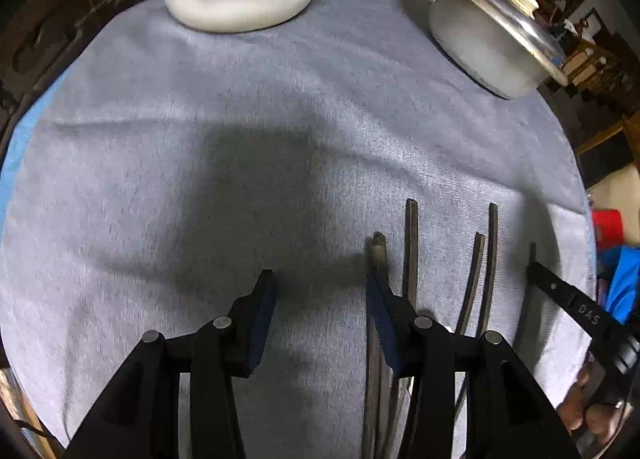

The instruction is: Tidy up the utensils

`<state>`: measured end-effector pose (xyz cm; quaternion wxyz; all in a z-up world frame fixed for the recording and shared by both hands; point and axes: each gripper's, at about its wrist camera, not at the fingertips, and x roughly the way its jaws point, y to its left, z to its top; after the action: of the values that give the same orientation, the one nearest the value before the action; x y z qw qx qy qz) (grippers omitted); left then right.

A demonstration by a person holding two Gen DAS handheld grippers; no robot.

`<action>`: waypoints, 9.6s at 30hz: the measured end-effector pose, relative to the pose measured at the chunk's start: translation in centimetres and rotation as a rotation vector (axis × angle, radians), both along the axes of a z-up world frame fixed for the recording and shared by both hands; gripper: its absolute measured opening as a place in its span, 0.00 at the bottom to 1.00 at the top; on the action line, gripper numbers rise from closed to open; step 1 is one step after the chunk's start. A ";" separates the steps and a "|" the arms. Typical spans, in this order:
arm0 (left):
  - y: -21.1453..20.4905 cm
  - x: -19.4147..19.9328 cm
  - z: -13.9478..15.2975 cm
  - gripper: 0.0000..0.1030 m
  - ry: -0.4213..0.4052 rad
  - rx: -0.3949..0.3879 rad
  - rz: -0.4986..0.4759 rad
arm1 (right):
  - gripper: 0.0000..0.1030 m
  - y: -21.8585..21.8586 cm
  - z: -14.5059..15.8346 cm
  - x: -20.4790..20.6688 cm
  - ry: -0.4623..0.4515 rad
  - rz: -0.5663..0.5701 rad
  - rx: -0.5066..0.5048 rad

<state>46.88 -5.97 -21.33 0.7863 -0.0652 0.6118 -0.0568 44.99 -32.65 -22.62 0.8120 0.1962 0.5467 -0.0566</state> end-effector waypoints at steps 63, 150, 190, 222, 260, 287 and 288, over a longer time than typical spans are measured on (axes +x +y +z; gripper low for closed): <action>4.4 -25.3 23.2 0.05 -0.809 -0.091 -0.026 | 0.06 7.2 20.0 -31.3 -0.973 -0.037 -0.165; 9.1 -12.3 6.9 0.57 -0.417 0.109 0.061 | 0.39 -0.9 5.0 -18.7 -0.367 -0.134 0.132; -3.0 0.5 0.2 0.48 -0.087 -0.057 -0.131 | 0.06 2.1 0.1 0.1 -0.066 0.084 -0.047; -4.0 1.5 -0.5 0.07 -0.125 -0.001 -0.184 | 0.07 3.1 0.3 0.6 -0.061 0.096 -0.074; 9.5 -23.5 18.9 0.05 -0.775 -0.007 0.145 | 0.06 4.4 18.2 -31.7 -0.912 -0.146 -0.149; 7.6 -32.3 26.8 0.05 -0.938 -0.001 0.068 | 0.06 7.5 24.4 -37.7 -1.068 -0.066 -0.141; 7.6 -32.6 27.2 0.05 -0.943 -0.007 0.065 | 0.06 7.7 24.7 -38.0 -1.077 -0.062 -0.139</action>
<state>14.31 1.67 5.84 0.9795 -0.0539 0.1853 -0.0575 6.97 -24.99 2.09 0.9863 0.1594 0.0425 -0.0079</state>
